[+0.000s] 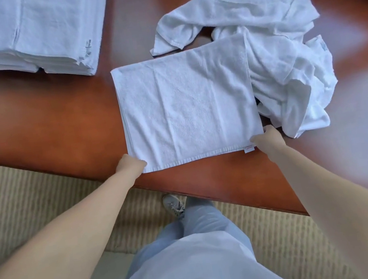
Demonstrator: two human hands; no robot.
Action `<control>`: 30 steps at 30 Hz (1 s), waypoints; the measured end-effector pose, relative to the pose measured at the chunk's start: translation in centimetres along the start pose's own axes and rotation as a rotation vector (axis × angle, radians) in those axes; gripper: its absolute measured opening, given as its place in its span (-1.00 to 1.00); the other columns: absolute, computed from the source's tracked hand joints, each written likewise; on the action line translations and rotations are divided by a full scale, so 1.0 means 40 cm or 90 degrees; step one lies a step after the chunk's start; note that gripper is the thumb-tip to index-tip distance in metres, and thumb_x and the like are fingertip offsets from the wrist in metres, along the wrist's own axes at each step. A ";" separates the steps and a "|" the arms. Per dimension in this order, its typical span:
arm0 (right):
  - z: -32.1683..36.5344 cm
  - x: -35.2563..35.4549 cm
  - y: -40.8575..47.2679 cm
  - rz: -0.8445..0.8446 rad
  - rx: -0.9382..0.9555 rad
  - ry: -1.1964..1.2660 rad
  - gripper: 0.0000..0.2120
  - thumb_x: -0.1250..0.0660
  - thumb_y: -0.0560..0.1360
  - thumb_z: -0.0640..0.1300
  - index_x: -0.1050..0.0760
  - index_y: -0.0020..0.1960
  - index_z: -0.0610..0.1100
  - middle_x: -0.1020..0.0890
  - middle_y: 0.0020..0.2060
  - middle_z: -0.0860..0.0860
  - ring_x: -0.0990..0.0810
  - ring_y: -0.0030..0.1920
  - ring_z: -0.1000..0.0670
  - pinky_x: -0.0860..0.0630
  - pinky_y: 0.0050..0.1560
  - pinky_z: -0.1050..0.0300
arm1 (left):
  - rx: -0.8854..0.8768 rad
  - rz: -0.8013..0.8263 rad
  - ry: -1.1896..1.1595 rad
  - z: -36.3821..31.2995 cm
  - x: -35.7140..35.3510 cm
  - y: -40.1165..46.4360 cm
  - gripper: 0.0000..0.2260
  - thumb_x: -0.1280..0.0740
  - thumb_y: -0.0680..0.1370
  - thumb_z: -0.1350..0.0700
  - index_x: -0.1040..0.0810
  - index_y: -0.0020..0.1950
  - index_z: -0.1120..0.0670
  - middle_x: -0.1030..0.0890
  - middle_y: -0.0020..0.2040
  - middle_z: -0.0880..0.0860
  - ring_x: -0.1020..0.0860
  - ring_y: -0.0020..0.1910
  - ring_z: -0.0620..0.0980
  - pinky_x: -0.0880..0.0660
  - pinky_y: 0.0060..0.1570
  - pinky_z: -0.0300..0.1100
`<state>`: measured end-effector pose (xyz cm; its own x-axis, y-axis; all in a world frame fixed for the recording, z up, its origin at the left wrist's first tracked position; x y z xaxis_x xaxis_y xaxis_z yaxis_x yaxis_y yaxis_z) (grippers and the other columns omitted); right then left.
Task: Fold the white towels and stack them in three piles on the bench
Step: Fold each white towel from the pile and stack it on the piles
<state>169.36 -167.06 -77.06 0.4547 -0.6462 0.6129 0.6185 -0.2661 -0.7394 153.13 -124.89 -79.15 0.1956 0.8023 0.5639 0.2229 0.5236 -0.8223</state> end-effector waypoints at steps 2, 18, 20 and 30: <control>-0.003 -0.001 0.006 -0.015 0.002 0.027 -0.75 -0.31 0.49 -0.23 -0.42 0.16 -0.17 -0.52 -0.12 -0.05 -0.49 -0.14 -0.09 -0.42 -0.19 0.05 | 0.012 0.006 -0.023 0.008 -0.009 0.006 -0.53 -0.40 0.57 0.14 -0.41 0.43 0.23 -0.58 0.12 0.13 -0.62 0.01 0.13 -0.59 0.00 -0.06; 0.078 0.072 -0.072 0.003 0.123 0.378 -0.91 -0.30 0.43 -0.25 -0.41 -0.13 -0.11 -0.55 -0.42 0.02 -0.51 -0.46 0.07 -0.46 -0.44 0.23 | -0.198 -0.155 -0.351 -0.026 0.153 -0.063 -0.94 -0.26 0.50 0.11 -0.41 -0.05 0.02 -0.53 -0.15 0.01 -0.53 -0.27 -0.02 -0.48 -0.24 -0.11; 0.060 0.071 -0.078 0.000 0.127 0.415 -0.91 -0.28 0.43 -0.26 -0.40 -0.15 -0.11 -0.52 -0.47 0.06 -0.50 -0.48 0.07 -0.45 -0.43 0.21 | -0.211 -0.180 -0.381 -0.001 0.164 -0.066 -0.89 -0.26 0.49 0.13 -0.41 0.00 0.01 -0.54 -0.12 -0.01 -0.56 -0.26 -0.02 -0.51 -0.24 -0.10; -0.033 -0.014 -0.076 -0.060 0.074 0.205 -0.92 -0.27 0.45 -0.11 -0.51 -0.11 -0.08 -0.60 -0.26 0.00 -0.50 -0.28 -0.02 -0.42 -0.27 0.10 | -0.113 -0.041 -0.342 0.059 0.071 0.000 -0.88 -0.30 0.56 0.23 -0.60 0.05 0.12 -0.61 0.05 0.05 -0.59 -0.08 -0.03 -0.62 -0.12 -0.20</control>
<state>166.40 -166.84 -75.52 0.1782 -0.8199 0.5441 0.7257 -0.2639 -0.6354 151.41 -121.94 -77.75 -0.3257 0.8282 0.4561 0.3852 0.5568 -0.7360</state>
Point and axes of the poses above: each hand's wrist, its own y-axis towards the middle knuckle, its own x-axis out of the back of the hand, z = x × y, the point moved 6 cm from there along y, towards the middle knuckle
